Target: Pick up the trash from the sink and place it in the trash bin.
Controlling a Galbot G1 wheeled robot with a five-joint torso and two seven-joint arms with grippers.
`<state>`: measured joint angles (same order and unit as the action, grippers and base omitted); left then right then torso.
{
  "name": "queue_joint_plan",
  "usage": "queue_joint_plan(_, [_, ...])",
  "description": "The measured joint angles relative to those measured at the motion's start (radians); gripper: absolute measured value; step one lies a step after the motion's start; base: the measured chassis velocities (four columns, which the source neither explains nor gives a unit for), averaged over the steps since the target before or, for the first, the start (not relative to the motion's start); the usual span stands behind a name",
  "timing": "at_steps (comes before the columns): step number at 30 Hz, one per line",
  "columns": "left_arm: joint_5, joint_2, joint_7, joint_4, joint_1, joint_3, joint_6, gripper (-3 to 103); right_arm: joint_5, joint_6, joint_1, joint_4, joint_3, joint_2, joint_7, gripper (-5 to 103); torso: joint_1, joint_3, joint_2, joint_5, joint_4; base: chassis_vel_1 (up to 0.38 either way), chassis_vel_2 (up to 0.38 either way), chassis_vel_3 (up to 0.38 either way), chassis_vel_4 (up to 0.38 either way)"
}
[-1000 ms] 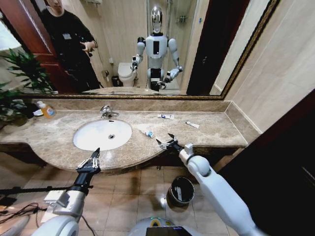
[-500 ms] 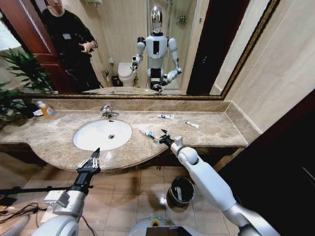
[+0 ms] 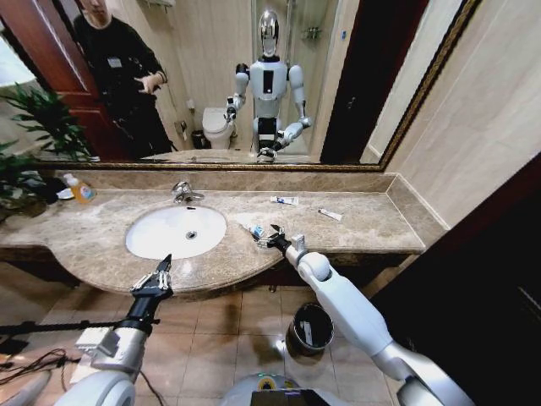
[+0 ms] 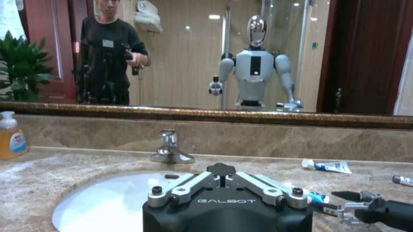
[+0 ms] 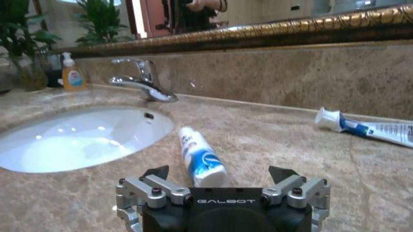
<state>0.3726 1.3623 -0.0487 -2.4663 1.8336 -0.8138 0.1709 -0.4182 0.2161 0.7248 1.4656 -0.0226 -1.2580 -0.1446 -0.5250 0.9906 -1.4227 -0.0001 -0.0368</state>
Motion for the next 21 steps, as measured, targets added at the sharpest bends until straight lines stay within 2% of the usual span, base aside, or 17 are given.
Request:
queue_joint_plan(3, [0.0, 0.0, 0.0, 0.0, 0.0, 0.0, 0.0, 0, 0.006, -0.004, -0.002, -0.016, 0.0, -0.003, -0.001, 99, 0.0, 0.0, 0.0, 0.0, 0.0001, 0.0, 0.0, 0.0, 0.0])
queue_joint_plan(5, [0.0, 0.0, 0.0, 0.0, 0.0, 0.0, 0.0, 0, 0.014, -0.008, -0.003, -0.024, -0.001, -0.003, -0.003, 90, 0.0, 0.0, 0.0, 0.0, 0.0001, 0.0, 0.0, 0.0, 0.0])
queue_joint_plan(6, [0.0, 0.0, 0.0, 0.0, 0.0, 0.0, 0.0, 0, 0.014, -0.008, -0.003, -0.024, -0.001, -0.003, -0.003, 90, 0.0, 0.0, 0.0, 0.0, 0.0001, 0.0, 0.0, 0.0, 0.0])
queue_joint_plan(8, [0.0, 0.0, 0.0, 0.0, 0.0, 0.0, 0.0, 0, 0.019, -0.011, -0.001, -0.025, -0.002, -0.003, -0.004, 79, 0.0, 0.0, 0.0, 0.0, 0.0, 0.0, 0.0, 0.0, 0.0])
queue_joint_plan(10, [0.0, 0.0, 0.0, 0.0, 0.0, 0.0, 0.0, 0, 0.02, -0.012, 0.0, -0.025, -0.002, -0.003, -0.004, 79, 0.0, 0.0, 0.0, -0.0001, 0.0, 0.0, 0.0, 0.0, 0.0])
queue_joint_plan(12, [0.0, 0.0, 0.0, 0.0, 0.0, 0.0, 0.0, 0, 0.036, -0.019, 0.007, -0.023, -0.002, -0.005, -0.004, 57, 0.0, 0.0, 0.0, 0.0, 0.0, 0.0, 0.0, 0.0, 0.0])
queue_joint_plan(13, [0.0, 0.0, 0.0, 0.0, 0.0, 0.0, 0.0, 0, 0.039, -0.02, 0.008, -0.023, -0.002, -0.006, -0.003, 51, 0.0, 0.0, 0.0, 0.0, 0.0001, 0.0, 0.0, 0.0, 0.0])
queue_joint_plan(14, [0.0, 0.0, 0.0, 0.0, 0.0, 0.0, 0.0, 0, 0.039, -0.02, 0.008, -0.023, -0.002, -0.006, -0.003, 51, 0.0, 0.0, 0.0, 0.0, 0.0001, 0.0, 0.0, 0.0, 0.0])
queue_joint_plan(18, [0.0, 0.0, 0.0, 0.0, 0.0, 0.0, 0.0, 0, 0.044, -0.024, 0.016, -0.01, -0.003, -0.005, -0.001, 30, 0.0, 0.0, 0.0, 0.0, 0.0, 0.0, 0.0, 0.0, 0.0])
queue_joint_plan(21, [0.0, 0.0, 0.0, 0.0, 0.0, 0.0, 0.0, 0, 0.047, -0.026, 0.019, -0.003, -0.004, -0.002, 0.0, 25, 0.0, 0.0, 0.0, 0.0, 0.0001, 0.0, 0.0, 0.0, 0.0])
